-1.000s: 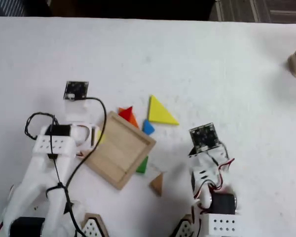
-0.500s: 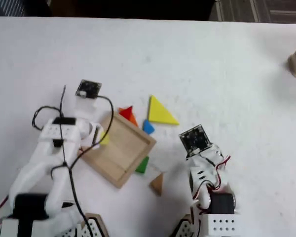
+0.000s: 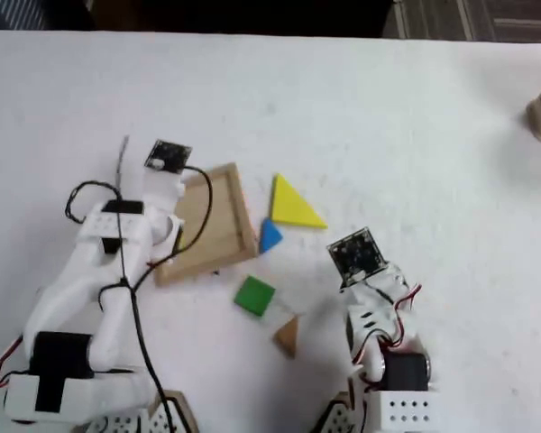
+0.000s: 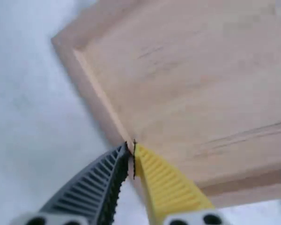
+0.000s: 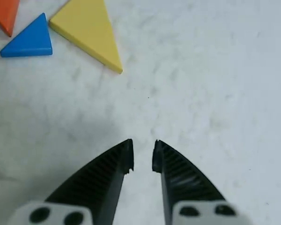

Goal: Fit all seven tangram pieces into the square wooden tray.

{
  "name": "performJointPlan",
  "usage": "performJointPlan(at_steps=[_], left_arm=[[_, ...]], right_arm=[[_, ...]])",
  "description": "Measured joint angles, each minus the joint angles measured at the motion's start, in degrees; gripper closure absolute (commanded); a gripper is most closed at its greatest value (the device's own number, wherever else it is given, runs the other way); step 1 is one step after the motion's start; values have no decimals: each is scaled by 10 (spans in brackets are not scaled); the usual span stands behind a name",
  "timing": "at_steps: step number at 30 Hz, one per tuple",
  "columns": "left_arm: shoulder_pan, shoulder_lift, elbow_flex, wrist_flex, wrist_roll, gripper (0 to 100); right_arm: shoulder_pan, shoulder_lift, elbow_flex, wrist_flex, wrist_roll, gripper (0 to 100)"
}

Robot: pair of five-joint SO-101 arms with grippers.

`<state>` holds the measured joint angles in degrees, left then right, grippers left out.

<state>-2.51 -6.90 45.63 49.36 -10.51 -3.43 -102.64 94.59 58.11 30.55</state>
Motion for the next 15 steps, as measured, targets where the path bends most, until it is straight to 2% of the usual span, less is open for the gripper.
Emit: performJointPlan(at_steps=[8, 11, 15], left_arm=[[0, 0, 0, 0, 17, 932], [-3, 0, -14, 31, 58, 846], [-41, -25, -27, 69, 108, 700]], right_arm=[[0, 0, 0, 0, 2, 928], [0, 0, 0, 0, 4, 928], [0, 0, 0, 0, 4, 928]])
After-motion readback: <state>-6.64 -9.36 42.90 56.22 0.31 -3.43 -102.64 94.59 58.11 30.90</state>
